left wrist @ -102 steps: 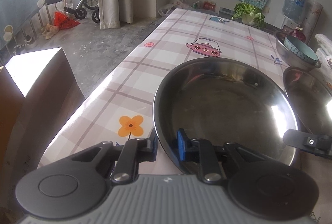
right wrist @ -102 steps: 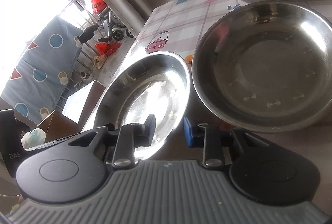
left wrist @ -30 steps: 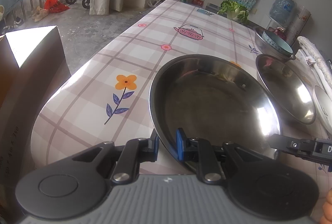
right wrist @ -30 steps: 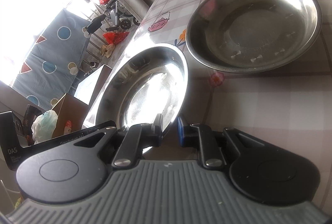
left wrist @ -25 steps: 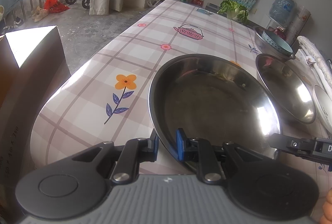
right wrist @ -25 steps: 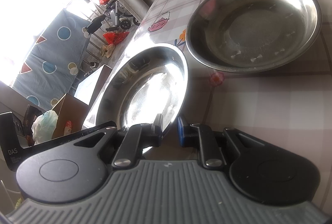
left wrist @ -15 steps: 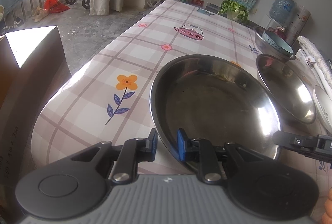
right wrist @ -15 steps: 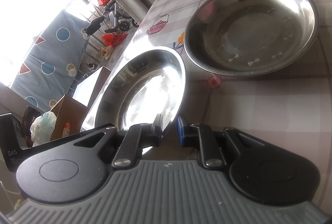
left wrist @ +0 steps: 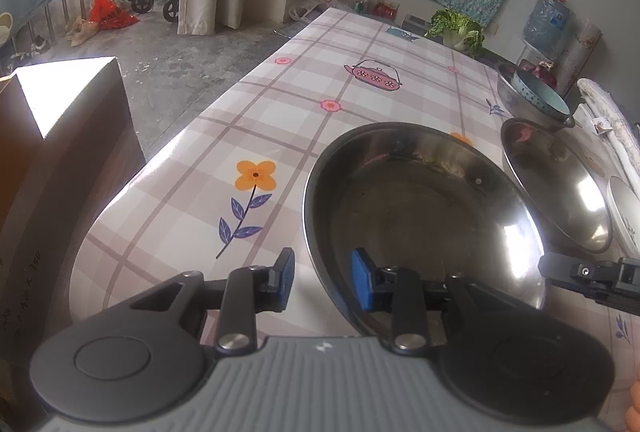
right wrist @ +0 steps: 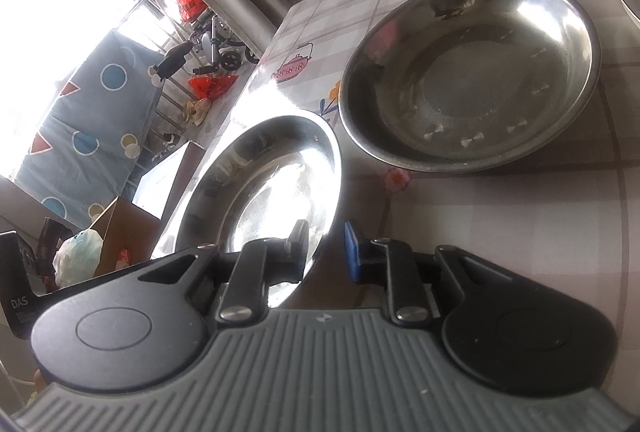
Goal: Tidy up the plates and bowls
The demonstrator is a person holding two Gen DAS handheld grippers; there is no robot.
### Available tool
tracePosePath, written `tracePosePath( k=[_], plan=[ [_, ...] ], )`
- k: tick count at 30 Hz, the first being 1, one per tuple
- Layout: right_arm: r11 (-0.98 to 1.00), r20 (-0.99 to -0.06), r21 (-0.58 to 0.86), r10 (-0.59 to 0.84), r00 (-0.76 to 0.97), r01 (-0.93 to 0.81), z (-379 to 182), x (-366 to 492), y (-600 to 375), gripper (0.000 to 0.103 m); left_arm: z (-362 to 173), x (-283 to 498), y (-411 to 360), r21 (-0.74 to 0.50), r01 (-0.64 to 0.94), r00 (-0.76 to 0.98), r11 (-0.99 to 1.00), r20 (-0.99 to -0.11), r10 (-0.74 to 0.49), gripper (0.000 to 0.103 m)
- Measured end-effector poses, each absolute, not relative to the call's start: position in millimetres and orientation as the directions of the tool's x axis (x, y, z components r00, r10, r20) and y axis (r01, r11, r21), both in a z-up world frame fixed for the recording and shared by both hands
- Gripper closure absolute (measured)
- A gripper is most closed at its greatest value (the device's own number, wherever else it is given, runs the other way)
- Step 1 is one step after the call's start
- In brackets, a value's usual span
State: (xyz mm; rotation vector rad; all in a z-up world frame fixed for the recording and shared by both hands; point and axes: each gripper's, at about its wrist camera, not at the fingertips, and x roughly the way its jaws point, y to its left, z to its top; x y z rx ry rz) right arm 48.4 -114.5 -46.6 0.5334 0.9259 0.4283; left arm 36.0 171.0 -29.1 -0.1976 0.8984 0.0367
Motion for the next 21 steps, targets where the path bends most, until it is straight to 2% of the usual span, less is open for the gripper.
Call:
tracePosePath(
  k=[4, 7, 9, 14, 21],
  plan=[
    [0.797, -0.633, 0.592, 0.551, 0.544, -0.119, -45, 51, -117, 0.074, -28, 39, 168, -0.148, -0.106, 0.628, 0.983, -0.777, -0.049, 0.064],
    [0.802, -0.629, 0.585, 0.543, 0.557, -0.121, -43, 54, -120, 0.067, -26, 43, 165, -0.132, -0.093, 0.628, 0.987, -0.777, -0.045, 0.057],
    [0.806, -0.628, 0.579, 0.539, 0.561, -0.127, -42, 56, -119, 0.059, -26, 45, 163, -0.122, -0.082, 0.628, 0.989, -0.777, -0.044, 0.054],
    [0.817, -0.636, 0.559, 0.531, 0.56, -0.14, -42, 66, -110, 0.058, -27, 53, 161, -0.113, -0.056, 0.629, 0.992, -0.775, -0.053, 0.048],
    [0.849, -0.655, 0.507, 0.494, 0.573, -0.152, -46, 74, -99, 0.06, -36, 65, 163, -0.111, -0.058, 0.623, 0.992, -0.781, -0.051, 0.051]
  ],
)
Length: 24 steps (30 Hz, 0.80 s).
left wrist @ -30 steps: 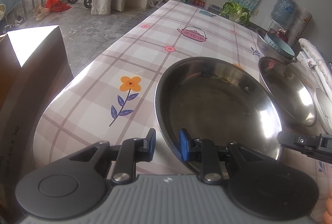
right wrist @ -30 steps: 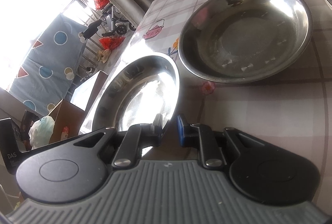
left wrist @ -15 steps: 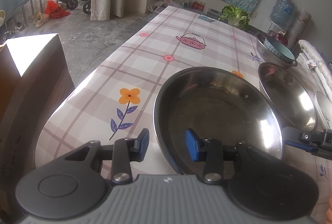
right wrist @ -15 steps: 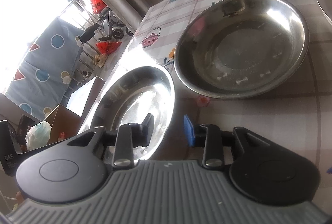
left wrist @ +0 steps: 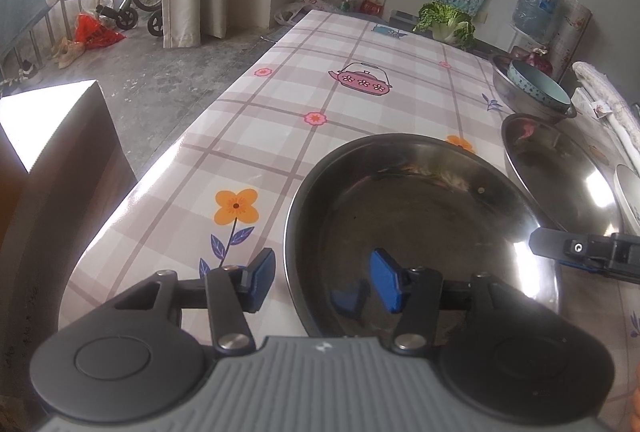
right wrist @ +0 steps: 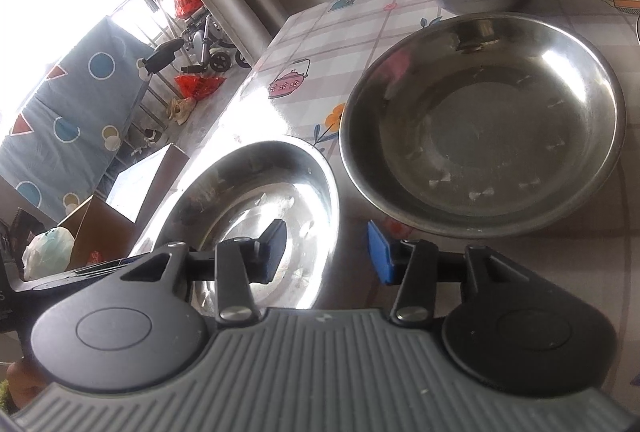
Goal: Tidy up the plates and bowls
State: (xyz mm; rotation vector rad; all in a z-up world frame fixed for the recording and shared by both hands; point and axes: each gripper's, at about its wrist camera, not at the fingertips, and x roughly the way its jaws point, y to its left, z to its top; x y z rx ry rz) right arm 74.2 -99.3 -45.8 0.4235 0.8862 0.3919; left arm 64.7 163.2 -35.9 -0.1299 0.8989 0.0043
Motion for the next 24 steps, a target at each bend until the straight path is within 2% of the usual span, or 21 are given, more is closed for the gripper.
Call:
tracePosePath(
  k=[15, 24],
  plan=[
    [0.854, -0.657, 0.495, 0.49, 0.573, -0.162, -53.4, 81.7, -96.3, 0.086, -40.4, 74.0, 164.9, -0.088, -0.084, 0.616, 0.993, -0.787, -0.018, 0.078],
    [0.856, -0.66, 0.488, 0.489, 0.571, -0.17, -51.5, 76.1, -93.2, 0.088, -40.4, 69.1, 163.9, -0.093, -0.08, 0.612, 0.992, -0.791, -0.025, 0.078]
  ],
)
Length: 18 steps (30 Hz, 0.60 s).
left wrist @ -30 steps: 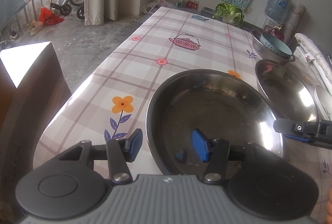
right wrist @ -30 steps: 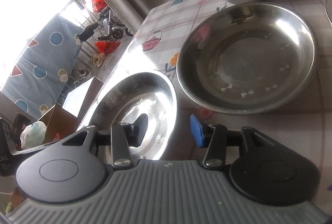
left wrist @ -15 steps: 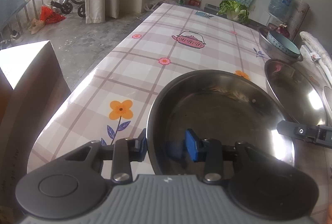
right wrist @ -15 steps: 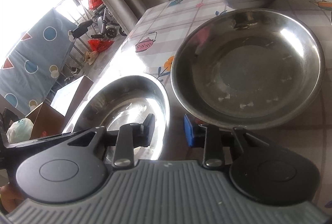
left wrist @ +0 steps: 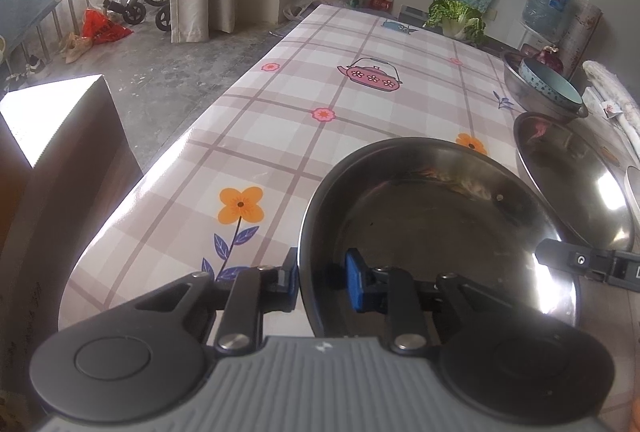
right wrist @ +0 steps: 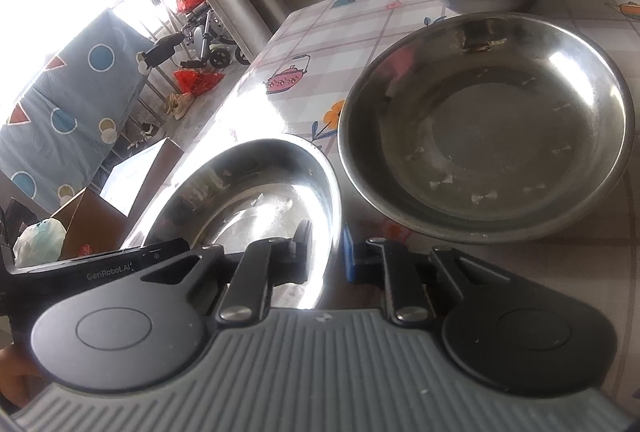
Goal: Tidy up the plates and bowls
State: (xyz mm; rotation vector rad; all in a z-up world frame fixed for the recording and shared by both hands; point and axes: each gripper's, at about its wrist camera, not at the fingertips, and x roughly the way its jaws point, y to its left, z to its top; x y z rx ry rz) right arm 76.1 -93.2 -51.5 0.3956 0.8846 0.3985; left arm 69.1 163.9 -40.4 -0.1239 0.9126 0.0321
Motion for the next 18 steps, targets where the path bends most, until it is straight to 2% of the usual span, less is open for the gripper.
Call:
tracePosePath(
  k=[18],
  plan=[
    [0.857, -0.661, 0.488, 0.487, 0.57, -0.167, -52, 72, -96, 0.086, -39, 58, 157, -0.086, -0.069, 0.61, 0.994, -0.792, -0.026, 0.078]
  ],
)
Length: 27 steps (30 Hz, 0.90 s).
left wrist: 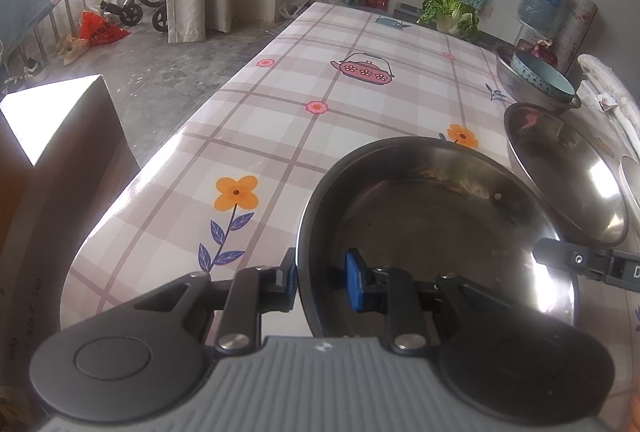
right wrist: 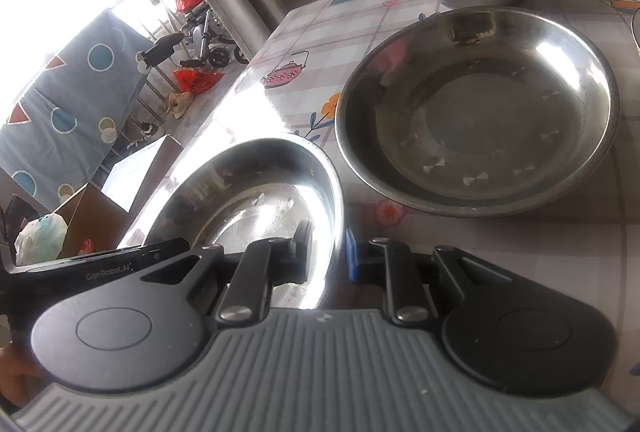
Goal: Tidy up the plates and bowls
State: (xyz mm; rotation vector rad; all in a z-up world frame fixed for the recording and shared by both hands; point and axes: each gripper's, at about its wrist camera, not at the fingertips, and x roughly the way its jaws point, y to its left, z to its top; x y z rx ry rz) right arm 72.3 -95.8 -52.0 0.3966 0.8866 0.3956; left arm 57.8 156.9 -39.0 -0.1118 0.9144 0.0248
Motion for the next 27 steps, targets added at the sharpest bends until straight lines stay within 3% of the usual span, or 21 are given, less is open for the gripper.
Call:
tracePosePath(
  k=[27],
  plan=[
    [0.854, -0.664, 0.495, 0.491, 0.564, -0.161, -57.5, 69.6, -96.1, 0.086, -41.3, 60.6, 153.4, -0.037, -0.061, 0.595, 0.997, -0.803, 0.006, 0.076]
  ],
)
